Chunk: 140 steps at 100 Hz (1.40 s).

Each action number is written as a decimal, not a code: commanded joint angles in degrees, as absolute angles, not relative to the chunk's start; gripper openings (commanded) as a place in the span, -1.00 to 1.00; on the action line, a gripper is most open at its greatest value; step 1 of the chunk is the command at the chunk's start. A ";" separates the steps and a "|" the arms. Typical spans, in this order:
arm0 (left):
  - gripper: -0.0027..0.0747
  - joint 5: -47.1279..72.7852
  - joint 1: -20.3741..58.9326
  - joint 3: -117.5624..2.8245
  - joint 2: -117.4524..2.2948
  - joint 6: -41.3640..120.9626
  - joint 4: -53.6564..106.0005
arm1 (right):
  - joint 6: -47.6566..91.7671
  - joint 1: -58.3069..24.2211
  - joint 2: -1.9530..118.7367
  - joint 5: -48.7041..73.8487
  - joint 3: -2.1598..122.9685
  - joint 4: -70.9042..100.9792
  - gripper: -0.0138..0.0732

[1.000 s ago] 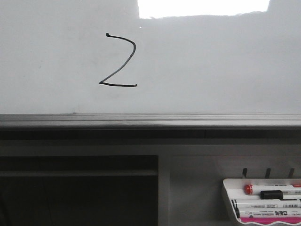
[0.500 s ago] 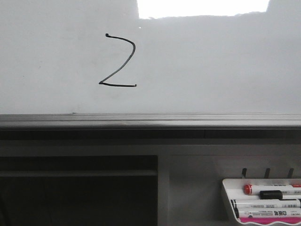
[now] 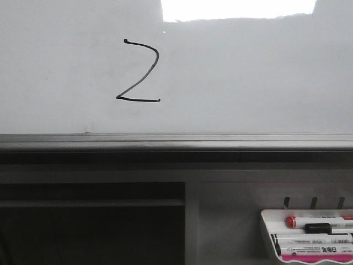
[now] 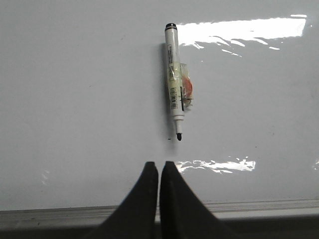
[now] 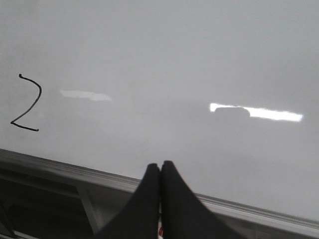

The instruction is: Write number 2 on whiteboard

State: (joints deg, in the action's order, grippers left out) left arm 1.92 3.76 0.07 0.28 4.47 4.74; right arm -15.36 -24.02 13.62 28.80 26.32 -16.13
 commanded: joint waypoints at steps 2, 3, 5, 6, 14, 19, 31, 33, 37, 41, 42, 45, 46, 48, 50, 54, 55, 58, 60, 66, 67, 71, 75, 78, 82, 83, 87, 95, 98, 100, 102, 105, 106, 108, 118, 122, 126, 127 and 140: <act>-0.98 -2.57 3.84 0.75 1.58 4.14 5.07 | -15.31 -23.57 14.12 24.59 27.69 -17.10 -0.84; -0.98 -2.57 3.84 0.75 1.58 4.14 5.07 | -15.31 -23.57 14.12 24.59 27.69 -17.10 -0.84; -0.98 -2.57 3.84 0.75 1.58 4.14 5.07 | -15.31 -23.57 14.12 24.59 27.69 -17.10 -0.84; -0.98 -2.57 3.84 0.75 1.58 4.14 5.07 | -15.31 -23.57 14.12 24.59 27.69 -17.10 -0.84; -0.98 -2.57 3.84 0.75 1.58 4.14 5.07 | -15.31 -23.57 14.12 24.59 27.69 -17.10 -0.84; -0.98 -2.57 3.84 0.75 1.58 4.14 5.07 | -15.31 -23.57 14.12 24.59 27.69 -17.10 -0.84; -0.98 -2.57 3.84 0.75 1.58 4.14 5.07 | -15.31 -23.21 12.49 24.53 26.77 -17.38 -0.84; -0.98 -2.57 3.84 0.75 1.58 4.14 5.07 | -15.31 -22.55 12.00 24.41 26.55 -17.08 -0.84; -0.98 -2.57 3.84 0.75 1.58 4.14 5.07 | -15.31 -20.79 10.40 23.12 25.55 -14.89 -0.84; -0.98 -2.57 3.84 0.75 1.58 4.14 5.07 | -15.31 -17.59 8.57 20.41 23.61 -13.10 -0.84; -0.98 -2.57 3.84 0.75 1.58 4.14 5.07 | -15.31 -17.59 8.24 19.88 23.61 -12.72 -0.84; -0.98 -2.57 3.84 0.75 1.58 4.14 5.07 | -15.31 -15.01 6.95 17.62 21.86 -11.23 -0.84; -0.98 -2.57 3.84 0.75 1.58 4.14 5.07 | -15.31 -14.48 6.30 16.56 21.50 -10.63 -0.84; -0.98 -2.57 3.84 0.75 1.58 4.14 5.07 | -15.31 -12.86 5.64 15.03 20.38 -10.07 -0.84; -0.98 -2.57 3.84 0.75 1.58 4.14 5.07 | -15.31 -11.23 4.67 14.15 19.20 -9.82 -0.84; -0.98 -2.57 3.84 0.75 1.58 4.14 5.07 | -15.31 -8.02 2.83 11.52 17.15 -9.39 -0.84; -0.98 -2.57 3.84 0.75 1.58 4.14 5.07 | -15.31 -7.50 2.56 10.66 16.31 -9.22 -0.84; -0.98 -2.57 3.84 0.75 1.58 4.14 5.07 | -15.31 -5.57 1.30 8.88 14.57 -8.84 -0.84; -0.98 -2.57 3.84 0.75 1.58 4.14 5.07 | -15.31 -4.31 0.62 7.56 13.22 -8.70 -0.84; -0.98 -2.57 3.84 0.75 1.58 4.14 5.07 | -15.31 -1.64 -1.05 4.16 9.15 -8.43 -0.84; -0.98 -2.57 3.84 0.75 1.58 4.14 5.07 | -15.31 -1.46 -1.44 3.28 8.70 -8.43 -0.84; -0.98 -2.57 3.84 0.75 1.58 4.14 5.07 | -15.31 -0.78 -1.59 0.73 6.01 -8.43 -0.84; -0.98 -2.57 3.84 0.75 1.58 4.14 5.07 | -15.31 -0.77 -1.35 -2.35 3.85 -8.43 -0.84; -0.98 -2.57 3.84 0.75 1.58 4.14 5.07 | -15.31 -0.77 -1.49 -4.32 1.67 -8.43 -0.84; -0.98 -2.57 3.84 0.75 1.58 4.14 5.07 | -15.31 -0.77 -1.49 -7.72 -0.52 -8.43 -0.84; -0.98 -2.57 3.84 0.75 1.58 4.14 5.07 | -15.31 -0.77 -1.49 -8.98 -1.42 -8.43 -0.84; -0.98 -2.57 3.84 0.75 1.58 4.14 5.07 | -15.31 -0.77 -1.49 -8.68 -2.12 -8.43 -0.84; -0.98 -2.57 3.84 0.75 1.58 4.14 5.07 | -15.31 -0.77 -1.49 -4.53 -1.35 -8.43 -0.84; -0.98 -2.57 3.84 0.75 1.58 4.14 5.07 | -15.31 -0.77 -1.34 -4.64 -1.46 -8.43 -0.84; -0.98 -2.57 3.84 0.75 1.58 4.14 5.07 | -15.31 -0.77 -1.36 -4.64 -1.46 -8.43 -0.84; -0.98 -2.57 3.84 0.75 1.58 4.14 5.07 | -15.31 -0.77 -1.36 -4.64 -1.46 -8.43 -0.84; -0.98 -2.57 3.84 0.75 1.58 4.14 5.07 | -15.31 -0.77 -1.36 -4.64 -1.46 -8.43 -0.84; -0.98 -2.57 3.84 0.75 1.58 4.14 5.07 | -15.31 -0.77 -1.36 -4.64 -1.46 -8.43 -0.84; -0.98 -2.57 3.84 0.75 1.58 4.14 5.07 | -15.31 -0.77 -1.36 -4.64 -1.46 -8.43 -0.84; -0.98 -2.57 3.84 0.75 1.58 4.14 5.07 | -15.21 -0.77 -1.36 -5.60 -1.87 -8.43 -0.84; -0.98 -2.57 3.84 0.75 1.58 4.14 5.07 | -14.31 -0.77 -1.36 -6.20 -2.25 -7.69 -0.84; -0.98 -2.57 3.84 0.75 1.58 4.14 5.07 | -11.25 -0.77 -1.36 -5.31 -2.13 -4.47 -0.84; -0.98 -2.57 3.84 0.75 1.58 4.14 5.07 | -10.63 -0.77 -1.36 -5.10 -2.13 -3.97 -0.84; -0.98 -2.57 3.84 0.75 1.58 4.14 5.07 | -7.14 -0.77 -1.36 -3.37 -2.13 -2.52 -0.84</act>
